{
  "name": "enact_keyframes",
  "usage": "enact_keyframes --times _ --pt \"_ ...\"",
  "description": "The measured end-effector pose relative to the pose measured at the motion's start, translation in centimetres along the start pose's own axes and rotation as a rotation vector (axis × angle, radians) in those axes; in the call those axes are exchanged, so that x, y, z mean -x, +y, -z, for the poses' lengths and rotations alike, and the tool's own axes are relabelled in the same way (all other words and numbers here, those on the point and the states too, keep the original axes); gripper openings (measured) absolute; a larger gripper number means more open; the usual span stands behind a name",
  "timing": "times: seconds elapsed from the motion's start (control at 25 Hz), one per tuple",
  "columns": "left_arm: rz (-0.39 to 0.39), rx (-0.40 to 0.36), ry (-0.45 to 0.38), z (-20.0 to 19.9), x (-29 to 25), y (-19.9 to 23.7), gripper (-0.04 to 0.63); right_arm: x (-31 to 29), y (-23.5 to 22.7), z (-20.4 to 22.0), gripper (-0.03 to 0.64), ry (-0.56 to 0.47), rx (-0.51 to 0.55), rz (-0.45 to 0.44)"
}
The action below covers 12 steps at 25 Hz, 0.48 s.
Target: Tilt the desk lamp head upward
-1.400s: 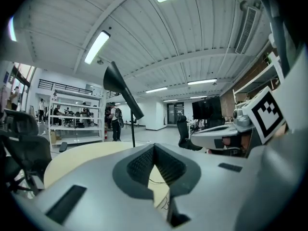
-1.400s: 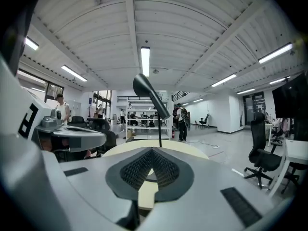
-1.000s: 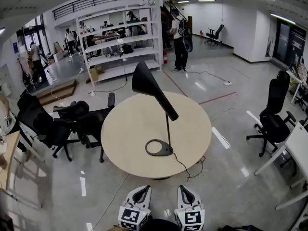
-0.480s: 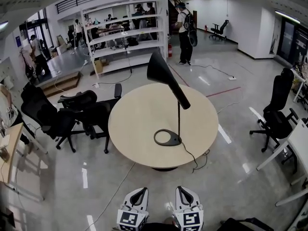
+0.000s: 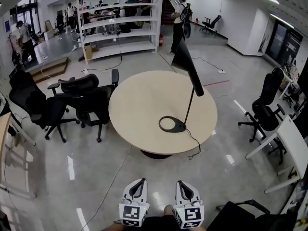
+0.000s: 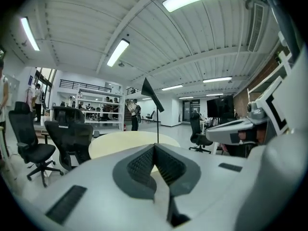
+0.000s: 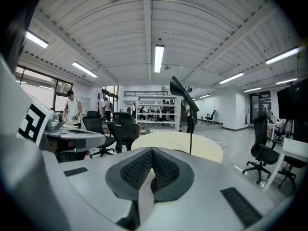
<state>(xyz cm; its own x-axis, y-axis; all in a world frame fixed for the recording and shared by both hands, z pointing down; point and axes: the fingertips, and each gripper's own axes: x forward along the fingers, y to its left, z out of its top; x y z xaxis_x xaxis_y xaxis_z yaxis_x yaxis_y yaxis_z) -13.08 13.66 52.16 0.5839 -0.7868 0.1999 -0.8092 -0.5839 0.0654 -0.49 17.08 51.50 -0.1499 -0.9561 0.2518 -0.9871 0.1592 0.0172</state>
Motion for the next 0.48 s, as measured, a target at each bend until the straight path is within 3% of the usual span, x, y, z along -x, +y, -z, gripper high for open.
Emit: enact_keyframes --times 0.24,0.48 --pt "0.067 0.004 -0.009 0.7 2.0 2.9 0.048 0.9 3.8 1.4 0.009 0.059 0.001 0.07" --pt "0.076 -0.002 -0.026 0.5 3.2 2.3 0.048 1.8 3.7 0.2 0.009 0.014 -0.002 0.093"
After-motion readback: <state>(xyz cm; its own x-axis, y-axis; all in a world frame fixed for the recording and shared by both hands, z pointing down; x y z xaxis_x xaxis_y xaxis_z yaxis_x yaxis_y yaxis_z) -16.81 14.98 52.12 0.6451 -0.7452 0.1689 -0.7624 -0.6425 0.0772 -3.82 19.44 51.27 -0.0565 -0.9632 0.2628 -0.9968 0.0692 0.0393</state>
